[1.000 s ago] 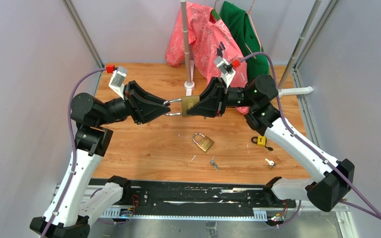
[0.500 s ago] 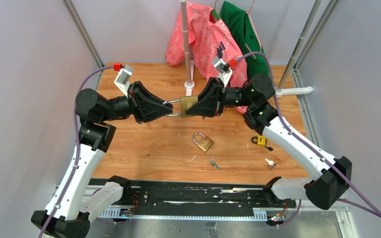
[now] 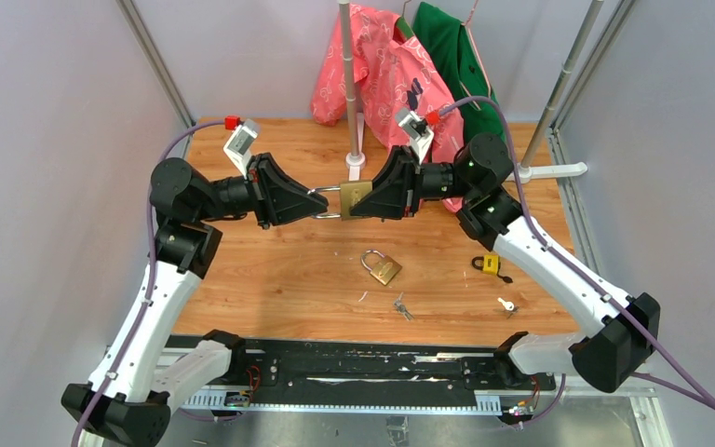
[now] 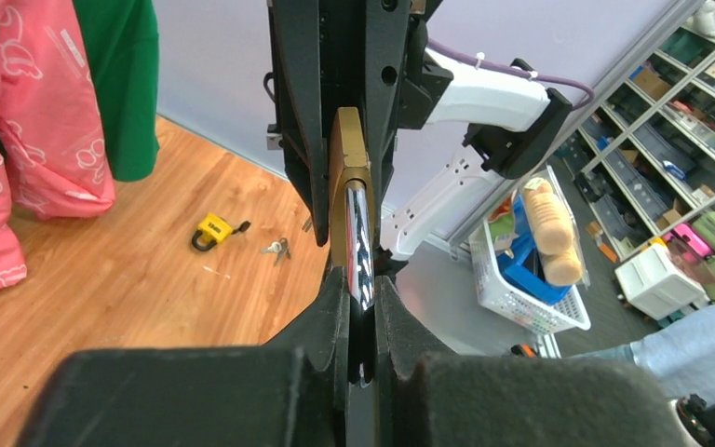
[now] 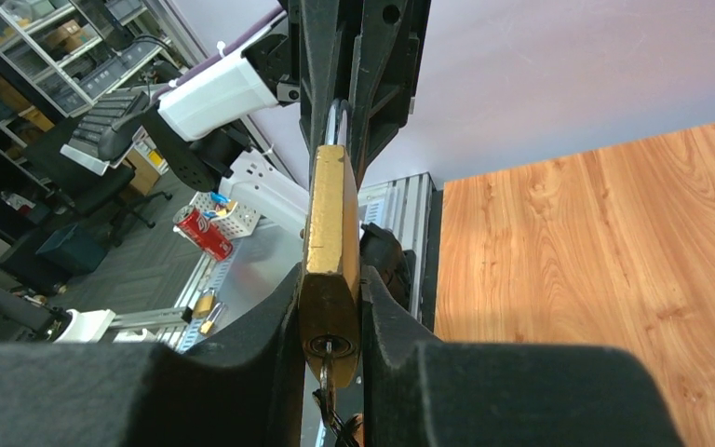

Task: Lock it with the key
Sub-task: Lock the lock.

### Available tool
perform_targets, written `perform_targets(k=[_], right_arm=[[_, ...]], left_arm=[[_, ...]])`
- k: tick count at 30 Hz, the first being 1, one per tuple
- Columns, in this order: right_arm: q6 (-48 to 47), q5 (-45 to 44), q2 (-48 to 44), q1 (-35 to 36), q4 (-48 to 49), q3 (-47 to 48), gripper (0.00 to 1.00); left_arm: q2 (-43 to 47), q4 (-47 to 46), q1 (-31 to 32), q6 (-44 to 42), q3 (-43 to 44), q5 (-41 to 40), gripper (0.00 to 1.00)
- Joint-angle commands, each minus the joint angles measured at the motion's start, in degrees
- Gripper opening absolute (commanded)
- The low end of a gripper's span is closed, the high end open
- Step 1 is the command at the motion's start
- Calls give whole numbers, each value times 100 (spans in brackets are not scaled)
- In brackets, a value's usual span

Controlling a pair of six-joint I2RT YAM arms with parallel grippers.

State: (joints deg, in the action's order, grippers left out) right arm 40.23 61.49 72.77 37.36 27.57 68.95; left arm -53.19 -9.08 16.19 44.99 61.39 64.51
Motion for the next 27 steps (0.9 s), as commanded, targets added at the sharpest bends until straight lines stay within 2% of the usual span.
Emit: perform_targets(k=[1, 13, 17, 27], right_arm=[[-574, 270, -35, 10, -438, 489, 0], [203, -2, 266, 285, 444, 486, 0], [461, 16, 425, 379, 755, 503, 0], [530, -223, 813, 624, 525, 729, 0]], left_arm=[[-122, -53, 38, 32, 126, 372, 0], [-338, -58, 841, -253, 109, -234, 0], [-408, -55, 924, -338, 83, -244, 0], [-653, -50, 1539, -552, 149, -476, 0]])
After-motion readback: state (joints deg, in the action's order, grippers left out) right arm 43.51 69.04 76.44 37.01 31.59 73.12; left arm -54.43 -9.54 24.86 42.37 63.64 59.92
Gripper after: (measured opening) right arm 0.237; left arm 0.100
